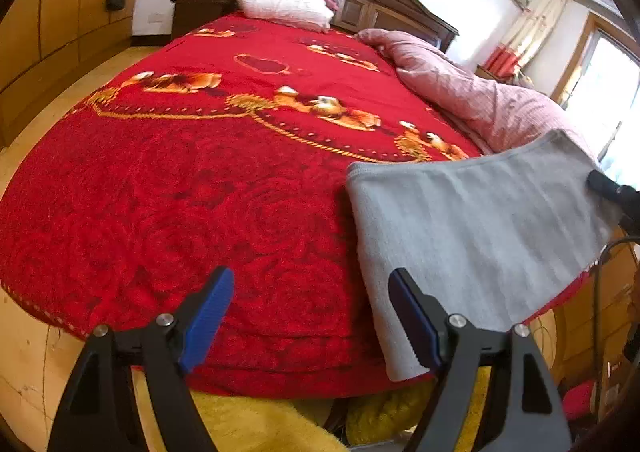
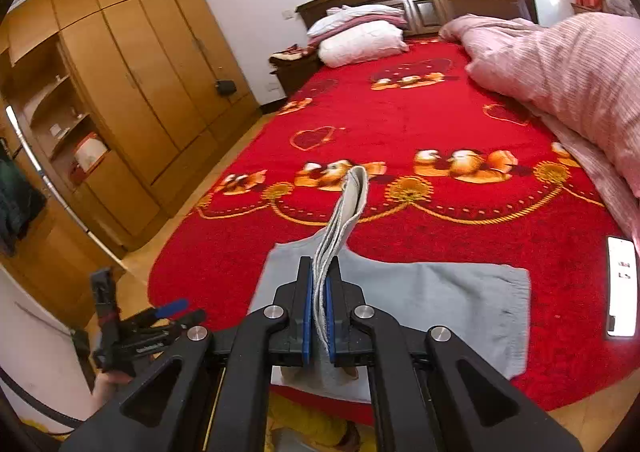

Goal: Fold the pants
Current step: 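Lift the waistband with the right gripper and fold it over the pants, then open the right gripper and release the folded waistband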

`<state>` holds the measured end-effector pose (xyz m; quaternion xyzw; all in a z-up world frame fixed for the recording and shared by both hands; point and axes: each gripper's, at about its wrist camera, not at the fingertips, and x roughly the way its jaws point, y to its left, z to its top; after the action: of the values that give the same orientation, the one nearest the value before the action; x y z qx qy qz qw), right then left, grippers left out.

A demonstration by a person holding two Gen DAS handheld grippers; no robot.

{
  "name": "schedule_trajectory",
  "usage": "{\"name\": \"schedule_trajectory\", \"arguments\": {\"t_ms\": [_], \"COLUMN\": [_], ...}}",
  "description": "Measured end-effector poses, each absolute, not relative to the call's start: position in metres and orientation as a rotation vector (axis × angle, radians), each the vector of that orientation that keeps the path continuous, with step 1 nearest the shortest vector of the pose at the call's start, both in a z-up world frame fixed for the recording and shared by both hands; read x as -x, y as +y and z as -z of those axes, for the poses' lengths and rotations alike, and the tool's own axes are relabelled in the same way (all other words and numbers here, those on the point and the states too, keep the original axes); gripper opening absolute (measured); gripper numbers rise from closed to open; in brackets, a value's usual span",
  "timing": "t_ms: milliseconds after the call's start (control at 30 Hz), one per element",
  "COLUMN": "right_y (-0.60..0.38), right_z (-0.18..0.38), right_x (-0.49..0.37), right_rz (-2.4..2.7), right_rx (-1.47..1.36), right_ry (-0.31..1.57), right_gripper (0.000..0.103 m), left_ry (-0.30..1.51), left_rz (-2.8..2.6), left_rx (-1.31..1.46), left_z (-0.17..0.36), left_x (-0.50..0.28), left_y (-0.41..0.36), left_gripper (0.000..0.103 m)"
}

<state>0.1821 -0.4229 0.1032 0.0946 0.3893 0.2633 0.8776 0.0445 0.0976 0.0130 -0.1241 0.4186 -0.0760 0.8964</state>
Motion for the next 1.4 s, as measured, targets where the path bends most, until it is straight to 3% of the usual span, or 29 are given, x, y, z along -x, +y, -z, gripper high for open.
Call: {"name": "schedule_trajectory", "arguments": {"t_ms": [300,900,967,1100,1233,1400], "right_y": [-0.471,-0.522,-0.524,-0.521,-0.502,-0.477], "right_z": [-0.085,0.056,0.065,0.049,0.014,0.024], "right_x": [-0.192,-0.233,-0.235,-0.231,-0.223,-0.247], "right_rz": [-0.437,-0.216,-0.220,-0.201,-0.206,-0.283], "right_rx": [-0.229,-0.222,-0.216,-0.164,-0.029,-0.015], "right_ry": [0.828,1.074,1.081,1.071,0.933,0.968], "right_gripper": [0.007,0.007,0.007,0.007,0.010,0.010], "left_ry": [0.864,0.915,0.904,0.912,0.887,0.935], "left_rz": [0.224,0.309,0.315,0.327,0.357,0.306], "left_rx": [0.181,0.009,-0.020,-0.111,-0.083,-0.031], "left_z": [-0.019,0.015,0.020,0.026,0.021,0.036], "left_x": [-0.061,-0.125,-0.130,-0.140,-0.150,-0.177], "left_y": [0.059,-0.027,-0.034,-0.043,-0.043,-0.045], "left_gripper": [0.083,0.082,0.077,0.044,0.043,0.042]}}
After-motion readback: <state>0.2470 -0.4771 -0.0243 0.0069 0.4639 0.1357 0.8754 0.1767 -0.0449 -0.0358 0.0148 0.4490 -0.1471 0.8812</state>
